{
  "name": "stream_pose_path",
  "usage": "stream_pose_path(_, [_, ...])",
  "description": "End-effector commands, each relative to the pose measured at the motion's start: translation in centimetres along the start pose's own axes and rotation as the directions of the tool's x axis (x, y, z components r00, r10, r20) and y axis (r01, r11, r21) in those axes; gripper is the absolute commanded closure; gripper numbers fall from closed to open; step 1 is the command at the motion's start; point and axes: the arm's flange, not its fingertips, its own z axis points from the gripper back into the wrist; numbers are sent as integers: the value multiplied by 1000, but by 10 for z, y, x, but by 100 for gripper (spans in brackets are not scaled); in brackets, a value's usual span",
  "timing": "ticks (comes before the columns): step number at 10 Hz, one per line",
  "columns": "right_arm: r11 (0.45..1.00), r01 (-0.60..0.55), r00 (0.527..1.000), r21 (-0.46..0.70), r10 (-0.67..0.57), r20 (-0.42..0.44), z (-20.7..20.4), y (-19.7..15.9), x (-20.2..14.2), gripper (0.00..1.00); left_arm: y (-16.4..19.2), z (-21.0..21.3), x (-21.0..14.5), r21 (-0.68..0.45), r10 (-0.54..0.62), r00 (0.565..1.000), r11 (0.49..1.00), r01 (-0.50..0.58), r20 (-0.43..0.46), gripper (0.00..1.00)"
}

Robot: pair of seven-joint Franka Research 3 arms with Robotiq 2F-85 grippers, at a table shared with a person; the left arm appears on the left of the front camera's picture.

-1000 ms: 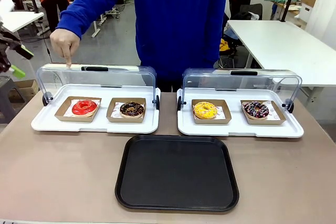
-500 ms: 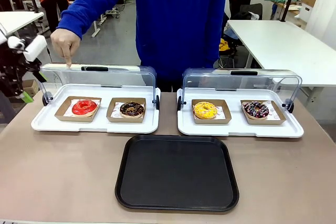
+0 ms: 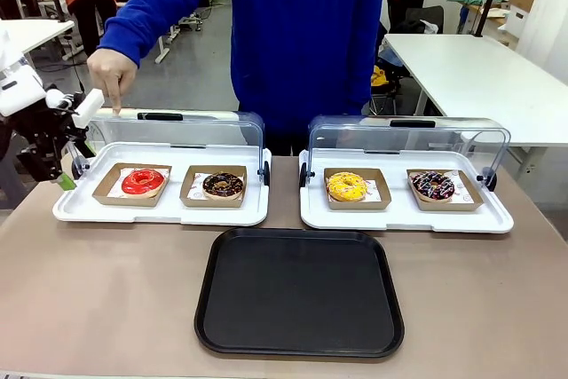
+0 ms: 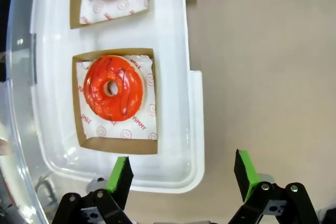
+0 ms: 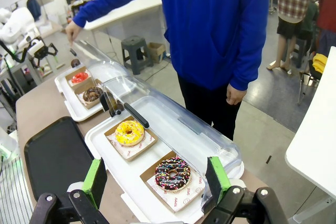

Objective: Move the first donut from the left to the tray.
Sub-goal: Pick up the Paper togo box containing the Donut indicated by the person and place it on the Handle tray.

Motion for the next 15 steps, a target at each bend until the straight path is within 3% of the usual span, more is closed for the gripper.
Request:
stream_pose_path(1, [1000, -6, 1000, 4, 6, 8, -1, 1, 1, 0, -4, 5, 1, -5, -19, 1000, 1000, 19, 3, 0])
stream_pose_path(4, [1000, -6, 1000, 4, 6, 8, -1, 1, 1, 0, 0, 0, 0, -2, 0, 1000, 1000, 0, 0, 0])
stream_pose_path(9, [1000, -6, 1000, 4, 6, 8, -1, 1, 1, 0, 14, -50, 26, -4, -19, 992, 1000, 18, -121, 0])
stream_pose_path(15, [1000, -6, 1000, 4, 6, 8, -1, 1, 1, 0, 27, -81, 8, 44, 13, 983, 999, -5, -181, 0])
